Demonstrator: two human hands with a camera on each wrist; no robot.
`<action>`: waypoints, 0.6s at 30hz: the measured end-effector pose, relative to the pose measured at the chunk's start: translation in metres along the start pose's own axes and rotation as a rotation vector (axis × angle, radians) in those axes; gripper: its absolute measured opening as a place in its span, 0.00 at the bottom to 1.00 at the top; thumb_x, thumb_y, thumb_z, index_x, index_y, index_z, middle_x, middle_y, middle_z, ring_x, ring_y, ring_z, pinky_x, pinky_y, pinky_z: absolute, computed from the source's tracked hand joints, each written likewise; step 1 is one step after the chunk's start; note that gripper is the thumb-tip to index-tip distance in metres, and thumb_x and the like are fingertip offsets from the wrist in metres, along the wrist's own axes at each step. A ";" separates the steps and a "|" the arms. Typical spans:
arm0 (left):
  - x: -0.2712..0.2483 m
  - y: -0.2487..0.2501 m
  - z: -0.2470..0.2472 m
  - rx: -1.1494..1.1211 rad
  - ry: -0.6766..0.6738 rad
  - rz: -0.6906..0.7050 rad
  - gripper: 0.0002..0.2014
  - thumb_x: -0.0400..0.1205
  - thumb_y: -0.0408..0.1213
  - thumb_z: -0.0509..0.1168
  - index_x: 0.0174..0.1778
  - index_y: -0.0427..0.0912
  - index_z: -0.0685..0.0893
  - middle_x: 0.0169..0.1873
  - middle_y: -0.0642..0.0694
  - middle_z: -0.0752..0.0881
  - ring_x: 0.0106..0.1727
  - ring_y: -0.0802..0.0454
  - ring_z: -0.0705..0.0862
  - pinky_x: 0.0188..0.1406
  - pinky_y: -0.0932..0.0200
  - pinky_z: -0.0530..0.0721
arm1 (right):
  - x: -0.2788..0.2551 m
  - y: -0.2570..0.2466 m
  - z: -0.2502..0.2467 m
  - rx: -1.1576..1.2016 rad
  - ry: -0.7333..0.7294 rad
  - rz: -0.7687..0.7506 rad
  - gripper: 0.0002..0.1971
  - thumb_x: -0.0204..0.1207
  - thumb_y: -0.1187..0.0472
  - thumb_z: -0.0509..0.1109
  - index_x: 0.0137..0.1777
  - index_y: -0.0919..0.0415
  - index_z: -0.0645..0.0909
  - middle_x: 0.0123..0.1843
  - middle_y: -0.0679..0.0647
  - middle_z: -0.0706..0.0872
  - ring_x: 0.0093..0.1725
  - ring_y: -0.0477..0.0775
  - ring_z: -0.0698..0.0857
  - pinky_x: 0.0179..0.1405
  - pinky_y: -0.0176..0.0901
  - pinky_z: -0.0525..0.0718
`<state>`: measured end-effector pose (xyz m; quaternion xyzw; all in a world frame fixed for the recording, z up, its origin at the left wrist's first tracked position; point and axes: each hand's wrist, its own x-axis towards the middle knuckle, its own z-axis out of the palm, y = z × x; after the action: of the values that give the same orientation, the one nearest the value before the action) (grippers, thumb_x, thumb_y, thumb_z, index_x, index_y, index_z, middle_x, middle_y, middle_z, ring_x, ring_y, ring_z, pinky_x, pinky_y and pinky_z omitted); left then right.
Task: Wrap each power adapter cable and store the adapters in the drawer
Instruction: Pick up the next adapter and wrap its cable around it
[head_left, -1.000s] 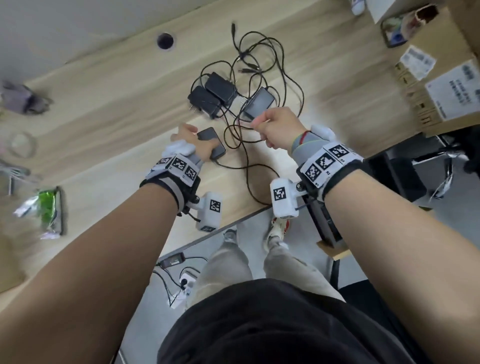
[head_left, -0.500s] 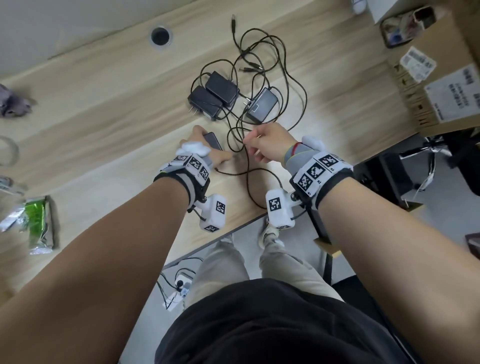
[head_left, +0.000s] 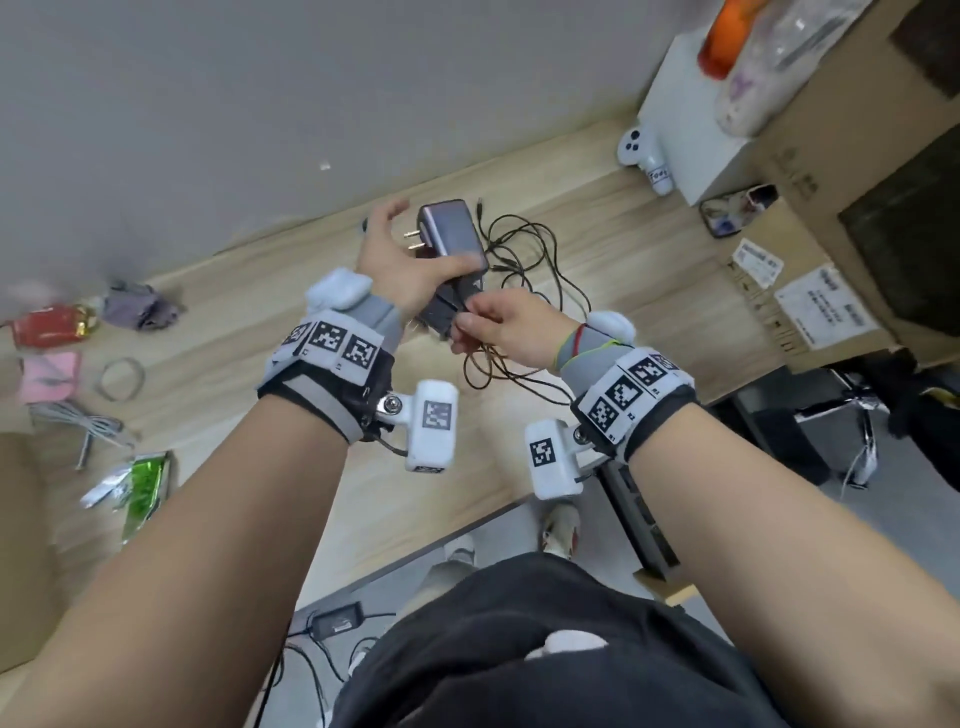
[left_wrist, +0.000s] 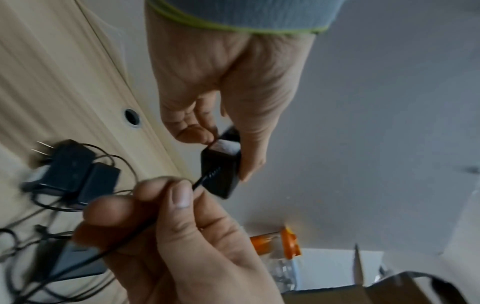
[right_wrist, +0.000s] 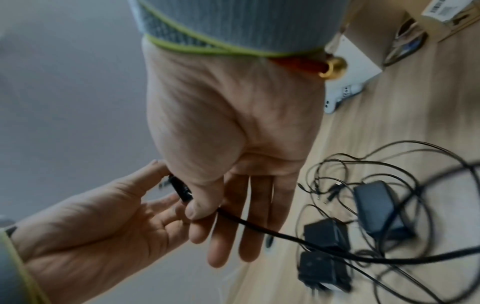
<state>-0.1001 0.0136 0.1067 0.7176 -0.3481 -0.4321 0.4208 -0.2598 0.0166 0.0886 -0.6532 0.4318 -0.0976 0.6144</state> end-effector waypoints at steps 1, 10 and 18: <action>0.000 0.008 0.000 -0.044 -0.014 -0.027 0.43 0.61 0.44 0.86 0.71 0.47 0.75 0.50 0.50 0.89 0.40 0.60 0.88 0.36 0.64 0.84 | -0.003 -0.008 -0.003 0.038 -0.007 -0.037 0.12 0.87 0.66 0.60 0.43 0.61 0.81 0.38 0.57 0.86 0.37 0.49 0.84 0.45 0.38 0.82; -0.033 0.078 0.024 -0.088 -0.154 -0.011 0.10 0.76 0.40 0.69 0.28 0.45 0.83 0.27 0.44 0.79 0.31 0.45 0.76 0.26 0.57 0.71 | -0.032 -0.055 -0.037 -0.233 0.114 -0.269 0.12 0.85 0.63 0.65 0.43 0.51 0.86 0.25 0.42 0.76 0.26 0.41 0.72 0.29 0.32 0.69; -0.041 0.103 0.035 -0.079 -0.193 0.081 0.15 0.85 0.45 0.67 0.36 0.39 0.83 0.30 0.43 0.82 0.33 0.46 0.82 0.35 0.55 0.82 | -0.042 -0.060 -0.055 -0.293 0.193 -0.229 0.13 0.84 0.49 0.65 0.43 0.45 0.89 0.28 0.49 0.75 0.30 0.46 0.72 0.36 0.44 0.70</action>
<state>-0.1618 -0.0030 0.2040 0.6407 -0.3986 -0.4953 0.4304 -0.2952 -0.0019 0.1711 -0.7678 0.4211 -0.1653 0.4536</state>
